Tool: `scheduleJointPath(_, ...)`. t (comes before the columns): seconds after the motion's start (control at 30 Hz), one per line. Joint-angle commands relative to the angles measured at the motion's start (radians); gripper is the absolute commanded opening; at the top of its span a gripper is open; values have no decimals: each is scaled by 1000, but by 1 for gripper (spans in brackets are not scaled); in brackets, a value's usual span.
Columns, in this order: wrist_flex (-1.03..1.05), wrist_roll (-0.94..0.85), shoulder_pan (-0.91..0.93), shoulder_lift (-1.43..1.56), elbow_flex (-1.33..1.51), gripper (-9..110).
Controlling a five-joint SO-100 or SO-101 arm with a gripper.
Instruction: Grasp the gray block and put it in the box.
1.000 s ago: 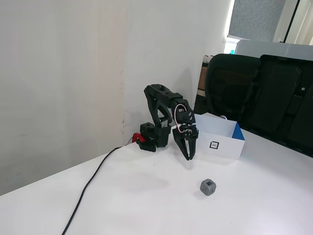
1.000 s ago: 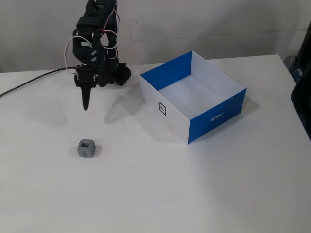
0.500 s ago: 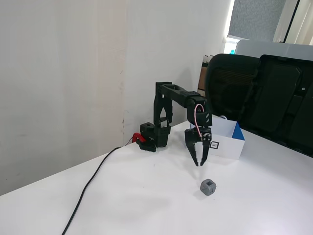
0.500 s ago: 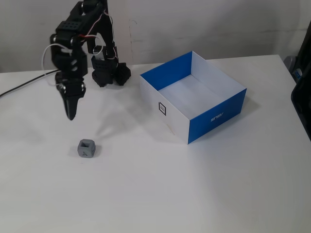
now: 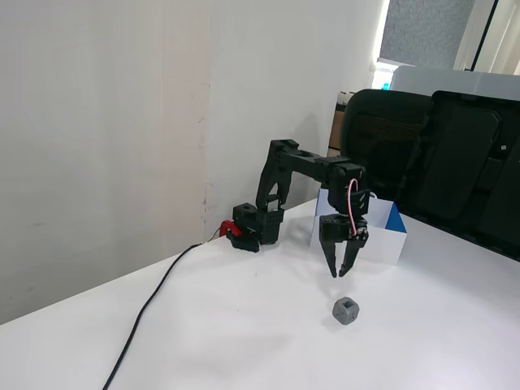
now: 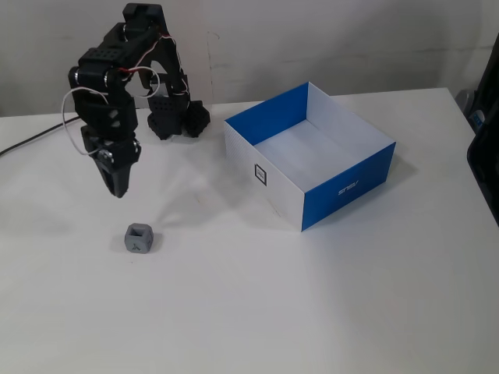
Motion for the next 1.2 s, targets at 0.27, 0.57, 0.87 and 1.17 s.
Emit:
scheduleJointPath(0.27, -5, -14, 35, 0, -37, 13)
scheduleJointPath(0.57, -57, -3, 17, -52, -18, 17)
scheduleJointPath(0.87, -103, 69, 0, -60, 87, 17)
scheduleJointPath(1.17, -129, 86, -18, -84, 81, 17)
